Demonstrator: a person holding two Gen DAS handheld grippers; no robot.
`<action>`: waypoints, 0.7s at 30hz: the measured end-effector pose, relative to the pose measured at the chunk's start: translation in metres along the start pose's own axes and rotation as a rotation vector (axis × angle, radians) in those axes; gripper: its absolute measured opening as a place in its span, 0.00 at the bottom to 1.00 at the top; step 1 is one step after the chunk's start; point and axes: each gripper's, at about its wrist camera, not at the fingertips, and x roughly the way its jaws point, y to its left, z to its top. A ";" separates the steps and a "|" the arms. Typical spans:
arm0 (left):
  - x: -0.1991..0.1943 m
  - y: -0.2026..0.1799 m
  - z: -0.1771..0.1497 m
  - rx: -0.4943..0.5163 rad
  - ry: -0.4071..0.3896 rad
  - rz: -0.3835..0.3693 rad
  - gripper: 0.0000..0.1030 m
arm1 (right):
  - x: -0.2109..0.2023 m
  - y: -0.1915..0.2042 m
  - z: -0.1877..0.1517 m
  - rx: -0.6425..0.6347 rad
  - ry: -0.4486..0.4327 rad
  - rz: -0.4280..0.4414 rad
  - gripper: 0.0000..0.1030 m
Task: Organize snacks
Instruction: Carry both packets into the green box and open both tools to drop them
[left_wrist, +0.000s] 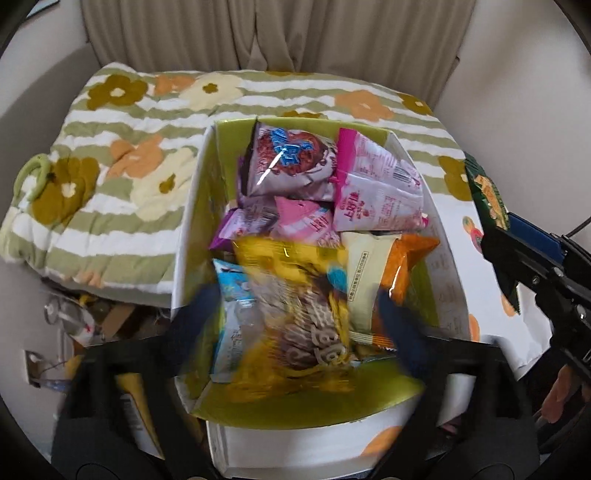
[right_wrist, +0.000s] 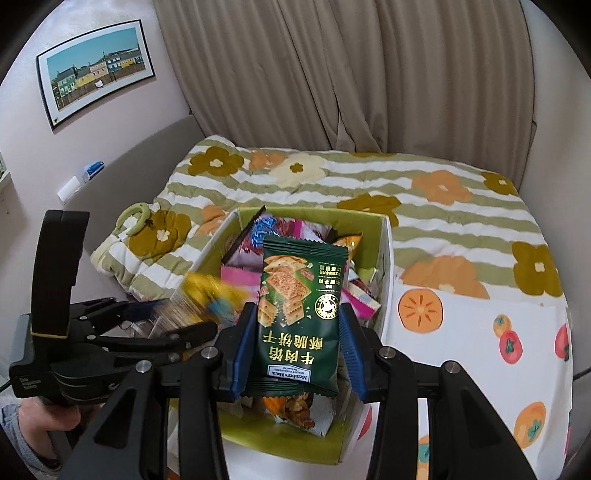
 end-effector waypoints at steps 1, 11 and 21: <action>-0.003 0.001 -0.003 -0.004 -0.020 0.006 0.99 | 0.000 -0.002 -0.001 -0.002 0.004 -0.005 0.39; -0.023 0.012 -0.025 -0.026 -0.030 0.023 0.99 | 0.004 -0.003 0.000 0.007 0.034 0.024 0.39; -0.029 0.036 -0.024 -0.019 -0.060 0.034 0.99 | 0.038 0.028 0.025 -0.032 0.064 0.051 0.39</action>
